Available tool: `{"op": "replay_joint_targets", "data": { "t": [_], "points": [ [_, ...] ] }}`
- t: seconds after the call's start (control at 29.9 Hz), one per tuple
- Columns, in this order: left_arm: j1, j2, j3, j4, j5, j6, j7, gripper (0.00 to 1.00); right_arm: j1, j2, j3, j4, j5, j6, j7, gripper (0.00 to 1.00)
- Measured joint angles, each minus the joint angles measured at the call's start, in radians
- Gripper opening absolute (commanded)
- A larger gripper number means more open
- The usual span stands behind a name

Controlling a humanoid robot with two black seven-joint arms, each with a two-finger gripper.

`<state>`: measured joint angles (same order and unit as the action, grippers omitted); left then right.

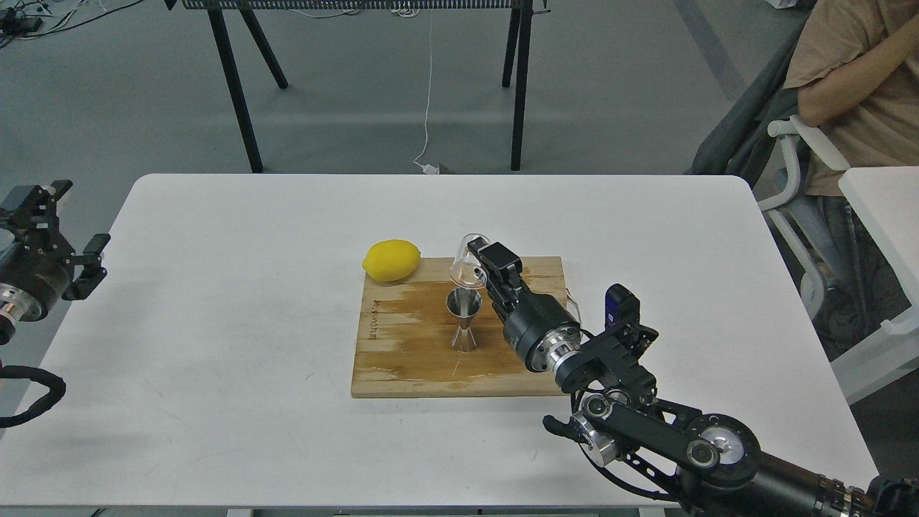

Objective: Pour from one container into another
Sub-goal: 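Tilt the glass cup with the right gripper to pour into the jigger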

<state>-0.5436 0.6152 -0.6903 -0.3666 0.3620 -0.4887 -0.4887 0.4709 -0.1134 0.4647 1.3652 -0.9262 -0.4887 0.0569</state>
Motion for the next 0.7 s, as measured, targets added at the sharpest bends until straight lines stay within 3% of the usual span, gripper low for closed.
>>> {"op": "replay_joint_targets", "data": {
  "t": [0.7],
  "points": [
    [0.0, 0.001, 0.0, 0.0, 0.0, 0.0, 0.0, 0.99, 0.022, -0.013, -0.047, -0.011, -0.041, 0.0, 0.013, 0.41]
  ]
}}
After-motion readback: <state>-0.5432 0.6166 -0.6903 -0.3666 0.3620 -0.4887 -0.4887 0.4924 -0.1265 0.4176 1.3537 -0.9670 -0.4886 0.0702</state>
